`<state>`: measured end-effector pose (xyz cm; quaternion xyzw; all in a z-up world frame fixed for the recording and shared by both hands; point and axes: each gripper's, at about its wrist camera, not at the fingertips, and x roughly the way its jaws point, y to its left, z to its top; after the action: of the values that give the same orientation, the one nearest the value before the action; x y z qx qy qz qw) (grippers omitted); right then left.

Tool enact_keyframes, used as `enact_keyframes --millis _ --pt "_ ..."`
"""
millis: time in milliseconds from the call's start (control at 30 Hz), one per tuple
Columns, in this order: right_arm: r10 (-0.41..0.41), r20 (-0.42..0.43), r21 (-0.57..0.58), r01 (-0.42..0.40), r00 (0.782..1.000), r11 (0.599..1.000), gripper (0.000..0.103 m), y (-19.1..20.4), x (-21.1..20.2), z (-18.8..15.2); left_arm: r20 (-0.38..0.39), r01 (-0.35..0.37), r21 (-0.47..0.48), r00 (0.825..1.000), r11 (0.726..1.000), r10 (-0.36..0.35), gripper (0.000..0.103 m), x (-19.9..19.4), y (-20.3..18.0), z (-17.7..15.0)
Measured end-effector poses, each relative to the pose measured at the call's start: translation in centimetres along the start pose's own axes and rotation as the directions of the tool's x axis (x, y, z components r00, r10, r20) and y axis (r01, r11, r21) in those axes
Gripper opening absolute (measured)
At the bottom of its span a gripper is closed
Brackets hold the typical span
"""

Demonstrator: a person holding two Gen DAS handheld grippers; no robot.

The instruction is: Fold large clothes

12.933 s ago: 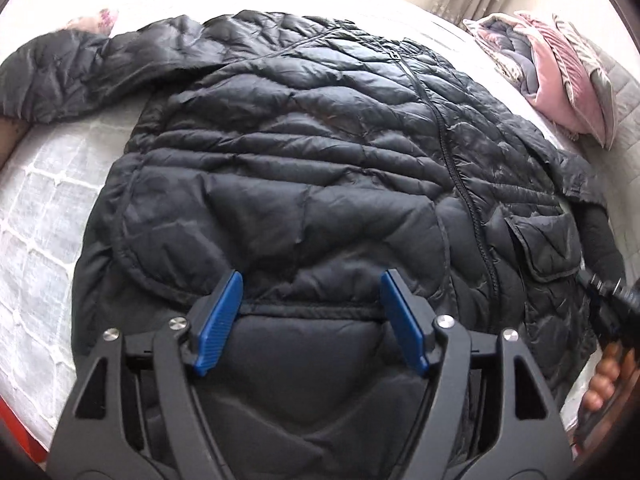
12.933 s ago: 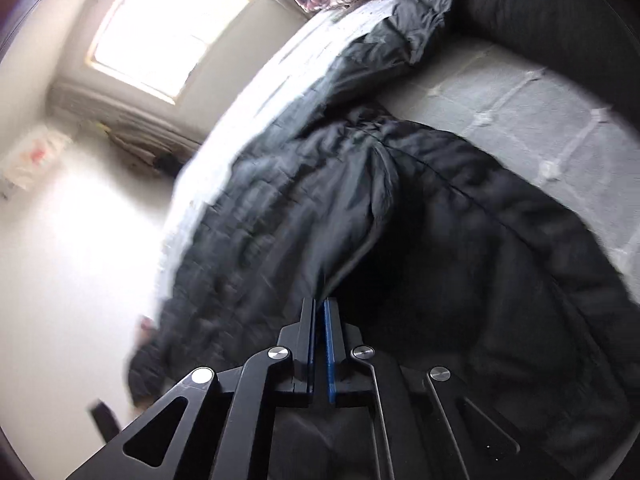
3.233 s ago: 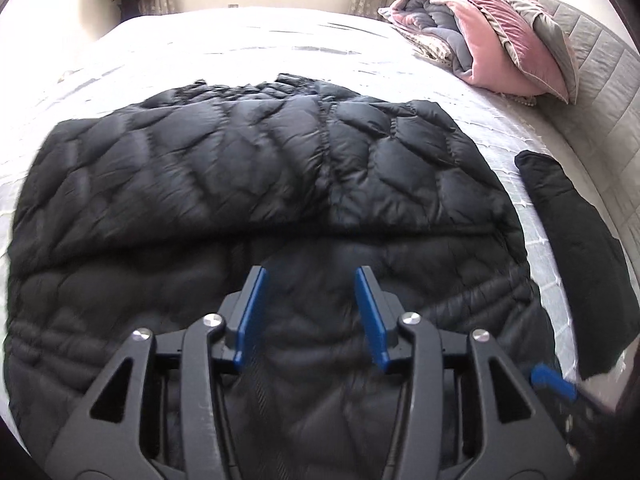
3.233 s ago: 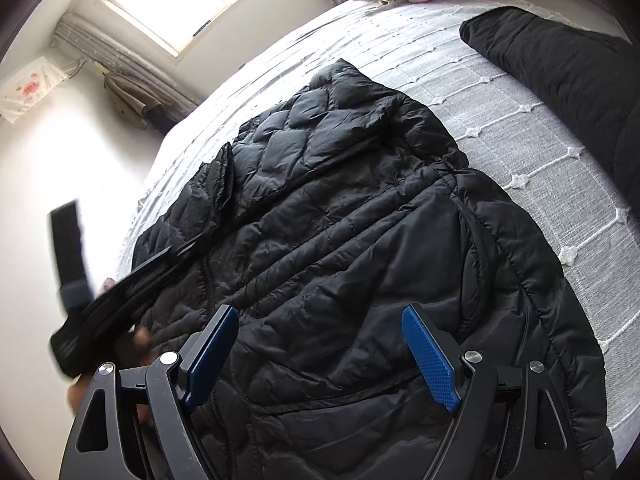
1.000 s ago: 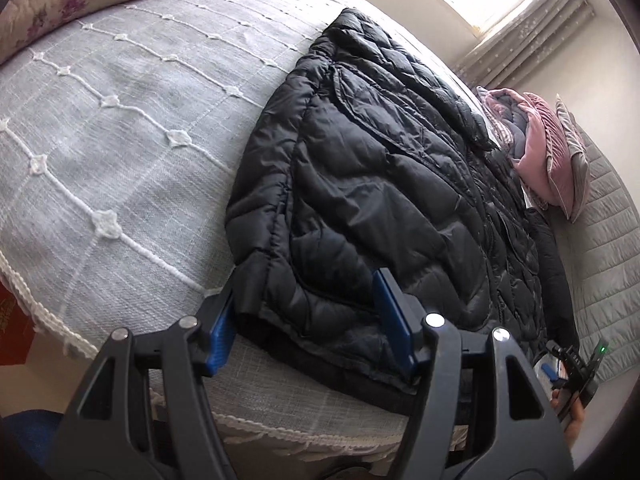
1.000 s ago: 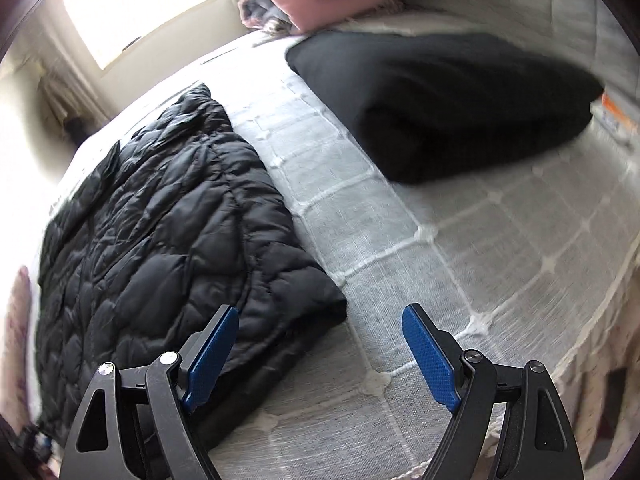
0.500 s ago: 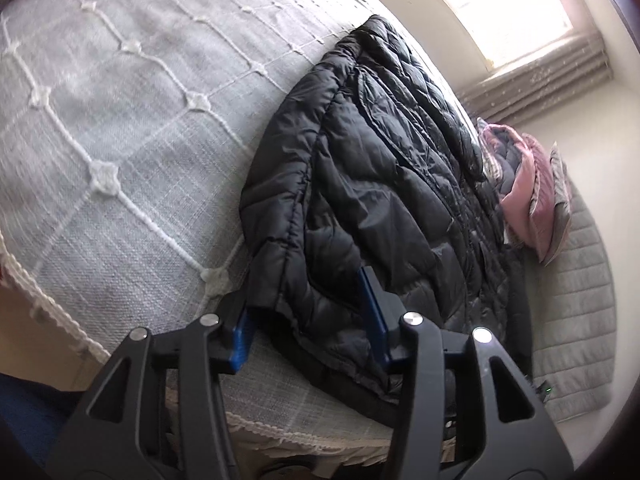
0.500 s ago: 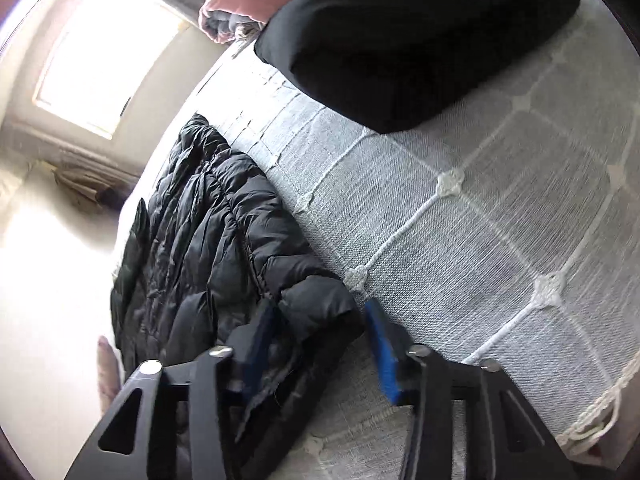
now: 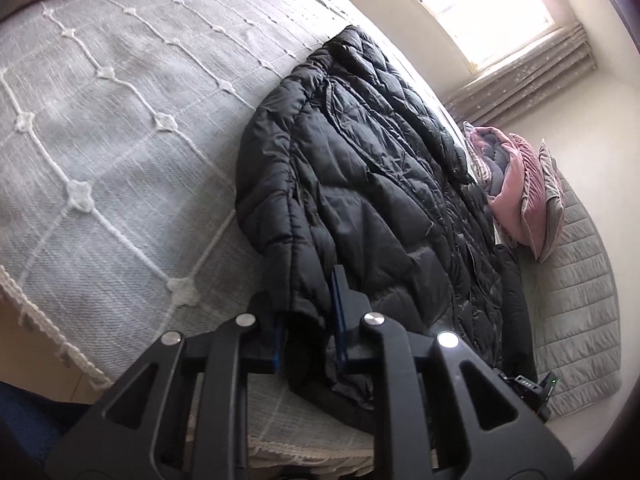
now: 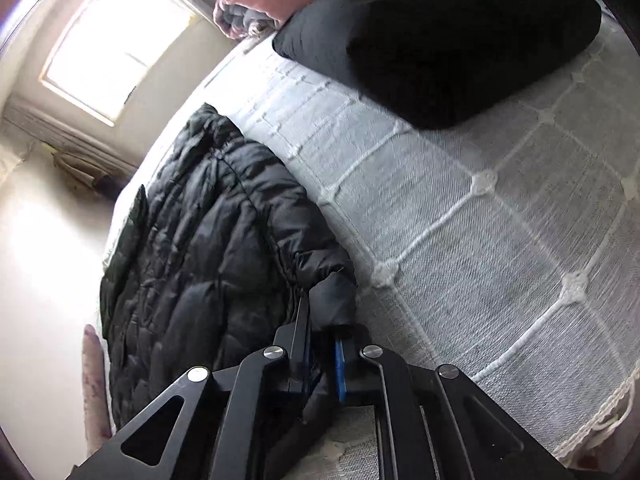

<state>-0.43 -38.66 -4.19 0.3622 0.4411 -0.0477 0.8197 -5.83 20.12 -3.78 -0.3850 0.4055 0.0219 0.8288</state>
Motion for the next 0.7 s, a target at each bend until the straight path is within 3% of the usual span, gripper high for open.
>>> enact_keyframes --millis 233,533,700 --pt "-0.007 0.024 -0.015 0.008 1.000 1.000 0.007 0.0 -0.2 0.0 0.003 -0.092 0.081 0.996 0.992 0.092 0.013 0.3 -1.1 -0.1" --pt "0.041 0.133 -0.115 -0.026 0.990 0.993 0.003 1.4 -4.1 0.0 0.016 -0.030 0.064 0.999 0.997 0.029 0.010 -2.3 -0.5 0.3" --pt "0.167 0.147 -0.153 -0.144 0.975 0.978 0.003 0.8 -7.9 -1.5 0.064 -0.030 0.089 0.998 0.996 0.024 0.008 -6.5 -1.5 -1.4"
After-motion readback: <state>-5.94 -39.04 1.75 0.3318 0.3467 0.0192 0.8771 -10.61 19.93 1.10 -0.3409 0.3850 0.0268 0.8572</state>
